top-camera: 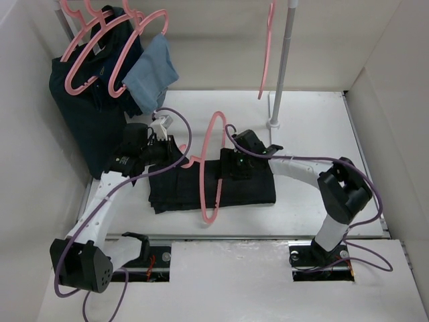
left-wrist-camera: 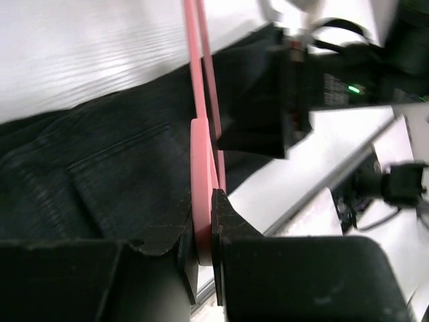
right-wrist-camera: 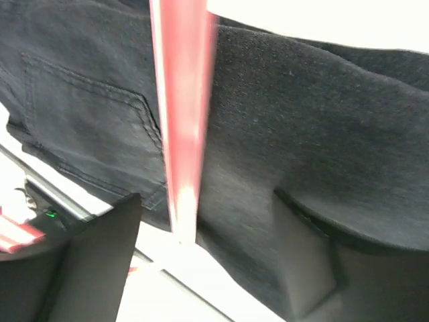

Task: Place the trousers on the hanger

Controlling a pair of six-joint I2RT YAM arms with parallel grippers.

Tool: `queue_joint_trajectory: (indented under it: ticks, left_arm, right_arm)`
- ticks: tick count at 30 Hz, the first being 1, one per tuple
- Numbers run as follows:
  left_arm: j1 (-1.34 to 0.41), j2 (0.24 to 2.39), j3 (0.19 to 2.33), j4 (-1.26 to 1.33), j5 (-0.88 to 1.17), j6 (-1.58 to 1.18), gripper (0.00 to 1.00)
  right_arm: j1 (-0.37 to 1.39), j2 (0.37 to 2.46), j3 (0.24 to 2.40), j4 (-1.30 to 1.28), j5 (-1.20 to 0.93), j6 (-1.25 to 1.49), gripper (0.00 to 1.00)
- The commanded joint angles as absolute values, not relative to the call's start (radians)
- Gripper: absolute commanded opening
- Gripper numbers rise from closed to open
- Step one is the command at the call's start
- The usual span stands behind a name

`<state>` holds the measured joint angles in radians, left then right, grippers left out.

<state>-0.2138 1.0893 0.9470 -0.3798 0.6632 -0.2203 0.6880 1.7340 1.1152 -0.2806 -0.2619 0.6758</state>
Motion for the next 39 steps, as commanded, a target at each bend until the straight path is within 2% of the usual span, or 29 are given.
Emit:
queue_joint_trajectory:
  ticks: [1, 2, 3, 4, 7, 13, 18, 20, 22, 24, 25, 27, 28, 30, 32, 36, 37, 39]
  left_arm:
    - [-0.169, 1.060, 0.911, -0.393, 0.539, -0.282, 0.00]
    - [-0.160, 1.060, 0.888, -0.393, 0.538, -0.294, 0.00]
    - [-0.149, 1.048, 0.875, -0.393, 0.529, -0.305, 0.00]
    - [-0.131, 1.039, 0.862, -0.393, 0.529, -0.319, 0.00]
    - [-0.115, 1.029, 0.830, -0.402, 0.520, -0.367, 0.00]
    - [-0.106, 1.038, 0.815, -0.391, 0.534, -0.354, 0.00]
    - [-0.106, 1.049, 0.824, -0.400, 0.534, -0.333, 0.00]
    - [-0.106, 1.049, 0.824, -0.400, 0.534, -0.333, 0.00]
    - [-0.106, 1.058, 0.815, -0.400, 0.534, -0.333, 0.00]
    - [-0.106, 1.058, 0.815, -0.400, 0.534, -0.324, 0.00]
    - [-0.106, 1.058, 0.815, -0.400, 0.534, -0.324, 0.00]
    - [-0.106, 1.058, 0.824, -0.400, 0.534, -0.315, 0.00]
    - [-0.106, 1.058, 0.824, -0.400, 0.534, -0.314, 0.00]
    - [-0.106, 1.068, 0.824, -0.400, 0.534, -0.314, 0.00]
    - [-0.106, 1.068, 0.824, -0.391, 0.534, -0.314, 0.00]
    - [-0.106, 1.078, 0.824, -0.391, 0.543, -0.314, 0.00]
    - [-0.106, 1.089, 0.824, -0.391, 0.543, -0.314, 0.00]
    - [-0.106, 1.089, 0.824, -0.391, 0.543, -0.305, 0.00]
  right_arm:
    - [0.687, 1.680, 1.170, -0.366, -0.216, 0.574, 0.86]
    - [0.687, 1.652, 1.154, -0.385, -0.171, 0.574, 0.88]
    - [0.687, 1.590, 1.140, -0.425, -0.143, 0.565, 0.98]
    - [0.687, 1.556, 1.125, -0.445, -0.120, 0.565, 1.00]
    - [0.646, 1.430, 1.054, -0.538, -0.032, 0.612, 1.00]
    - [0.488, 1.342, 0.898, -0.664, 0.118, 0.744, 1.00]
    - [0.413, 1.347, 0.809, -0.591, 0.095, 0.785, 1.00]
    - [0.399, 1.399, 0.789, -0.516, 0.011, 0.761, 0.98]
    - [0.399, 1.434, 0.778, -0.456, -0.088, 0.738, 0.91]
    - [0.399, 1.456, 0.767, -0.390, -0.132, 0.727, 0.74]
    - [0.399, 1.456, 0.767, -0.371, -0.149, 0.718, 0.56]
    - [0.399, 1.456, 0.776, -0.335, -0.208, 0.703, 0.42]
    - [0.399, 1.456, 0.785, -0.321, -0.233, 0.678, 0.25]
    - [0.399, 1.466, 0.820, -0.321, -0.262, 0.658, 0.00]
    - [0.423, 1.466, 0.900, -0.357, -0.262, 0.646, 0.00]
    - [0.605, 1.440, 1.090, -0.376, -0.169, 0.620, 0.00]
    - [0.700, 1.450, 1.165, -0.376, -0.137, 0.605, 0.00]
    - [0.777, 1.518, 1.222, -0.321, -0.156, 0.583, 0.00]
